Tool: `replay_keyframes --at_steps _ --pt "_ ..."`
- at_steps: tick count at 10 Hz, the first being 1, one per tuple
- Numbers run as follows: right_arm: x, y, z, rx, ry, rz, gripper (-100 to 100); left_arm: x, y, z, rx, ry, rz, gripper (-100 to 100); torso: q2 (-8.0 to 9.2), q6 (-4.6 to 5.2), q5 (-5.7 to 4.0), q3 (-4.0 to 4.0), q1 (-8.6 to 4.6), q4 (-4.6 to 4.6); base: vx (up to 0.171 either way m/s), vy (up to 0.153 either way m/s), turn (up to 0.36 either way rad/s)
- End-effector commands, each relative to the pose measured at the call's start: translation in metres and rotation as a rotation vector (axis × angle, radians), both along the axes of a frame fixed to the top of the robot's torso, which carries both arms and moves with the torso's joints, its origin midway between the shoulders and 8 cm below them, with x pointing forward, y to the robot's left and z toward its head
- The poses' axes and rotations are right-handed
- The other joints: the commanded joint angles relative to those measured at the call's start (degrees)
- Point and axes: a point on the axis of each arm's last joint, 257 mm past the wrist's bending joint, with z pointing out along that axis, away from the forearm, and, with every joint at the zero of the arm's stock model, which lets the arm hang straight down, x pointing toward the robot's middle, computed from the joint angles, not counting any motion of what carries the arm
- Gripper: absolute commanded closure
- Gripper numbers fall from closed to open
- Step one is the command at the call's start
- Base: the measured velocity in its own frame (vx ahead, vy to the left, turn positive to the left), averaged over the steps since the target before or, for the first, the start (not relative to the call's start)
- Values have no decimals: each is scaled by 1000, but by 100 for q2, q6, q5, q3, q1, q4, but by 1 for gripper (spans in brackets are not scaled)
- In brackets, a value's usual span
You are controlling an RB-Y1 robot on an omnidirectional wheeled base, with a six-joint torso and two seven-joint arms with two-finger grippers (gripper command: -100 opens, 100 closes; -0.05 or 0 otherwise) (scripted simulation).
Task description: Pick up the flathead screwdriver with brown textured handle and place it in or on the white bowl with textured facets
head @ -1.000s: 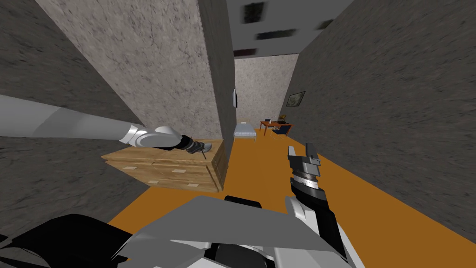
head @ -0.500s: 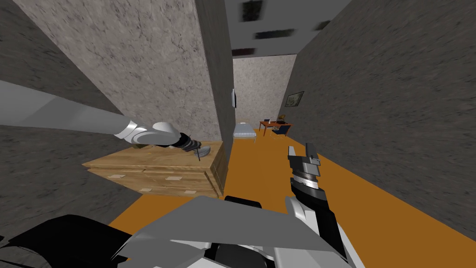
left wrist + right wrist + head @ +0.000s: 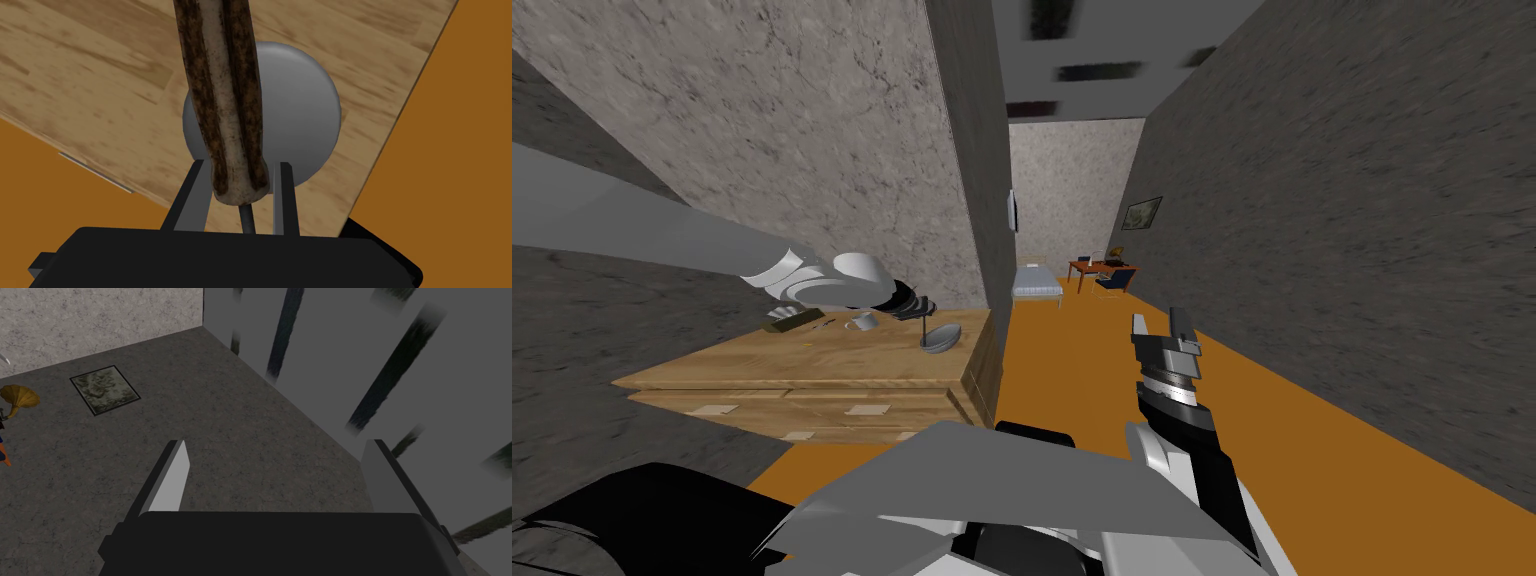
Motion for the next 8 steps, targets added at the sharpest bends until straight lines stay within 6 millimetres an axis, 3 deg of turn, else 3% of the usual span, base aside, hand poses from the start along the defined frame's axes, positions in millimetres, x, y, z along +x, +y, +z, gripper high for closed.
replay_keyframes --at_steps 1,2,3,7,8 --pt "0 0 0 0 0 0 0 -2 8 8 46 7 -6 100 0 0 0 0 0 0 99 73 -48" --pt "0 0 0 0 0 0 0 -1 5 6 30 5 -4 100 7 0 0 4 -5 1 42 35 -12" --pt "0 0 0 0 0 0 0 -1 6 7 35 5 -5 -100 26 -1 1 14 -18 4 9 7 0" --pt "0 0 0 0 0 0 0 -1 6 7 34 5 -5 -100 55 -1 -4 32 -36 13 0 0 0" --pt "0 0 0 0 0 0 0 -1 6 7 34 5 -5 0 56 -1 -5 33 -37 13 0 0 0"
